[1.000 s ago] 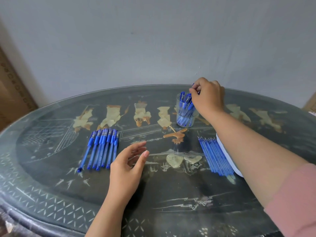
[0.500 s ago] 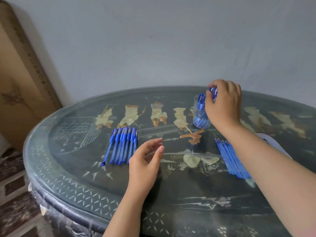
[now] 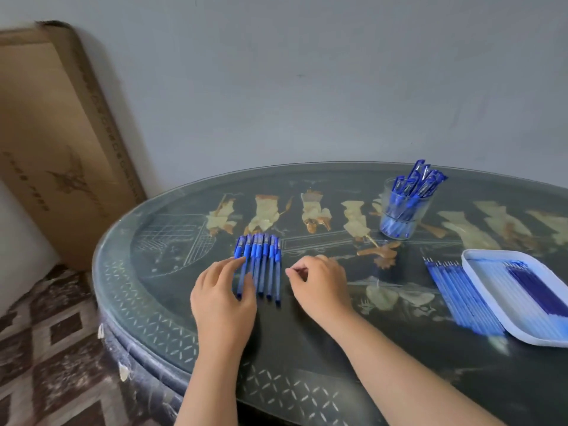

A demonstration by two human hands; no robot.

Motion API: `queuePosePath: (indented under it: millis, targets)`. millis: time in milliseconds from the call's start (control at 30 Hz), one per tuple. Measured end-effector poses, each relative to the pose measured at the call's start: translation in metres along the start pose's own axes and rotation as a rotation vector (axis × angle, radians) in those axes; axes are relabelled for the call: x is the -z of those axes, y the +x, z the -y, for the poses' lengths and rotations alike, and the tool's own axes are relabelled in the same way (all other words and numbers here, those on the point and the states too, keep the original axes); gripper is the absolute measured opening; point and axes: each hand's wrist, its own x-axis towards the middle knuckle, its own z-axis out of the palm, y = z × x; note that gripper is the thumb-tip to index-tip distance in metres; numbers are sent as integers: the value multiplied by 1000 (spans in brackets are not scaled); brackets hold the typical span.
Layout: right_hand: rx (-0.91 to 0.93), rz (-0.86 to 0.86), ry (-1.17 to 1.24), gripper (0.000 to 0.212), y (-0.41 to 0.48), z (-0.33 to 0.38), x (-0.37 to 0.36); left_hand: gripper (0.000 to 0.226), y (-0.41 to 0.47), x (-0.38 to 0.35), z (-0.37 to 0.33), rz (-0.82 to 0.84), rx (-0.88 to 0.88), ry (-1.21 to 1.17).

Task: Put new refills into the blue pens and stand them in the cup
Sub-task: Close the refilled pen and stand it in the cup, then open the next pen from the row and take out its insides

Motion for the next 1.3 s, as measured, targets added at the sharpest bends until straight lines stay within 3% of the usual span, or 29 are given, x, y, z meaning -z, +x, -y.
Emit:
queuePosePath:
  millis: [233,467,767,933,1033,1133,1300]
  targets:
    - [-132,-55,-104,27,8,22,-25,33,-2,-4,0,179,32,149]
    - [-290,-60,-113,26,13,32,-26,32,-2,-3,-1,188,38,170]
    - [-404,-103,80,24,17,17,-6,31,-1,-3,0,184,41,159]
    - [-364,-119,195,16,1,0,19,30,0,-3,1,194,48,141]
    - [-312,-124,301,23,-17,-13,38,31,2,-2,-1,196,57,119]
    - [-234,-105,341,12,-34,-39,57,30,2,0,-4,129,26,51]
    - [-69,-110,182,10,-55,-84,83,36,-4,-11,-26,22,-316,-34]
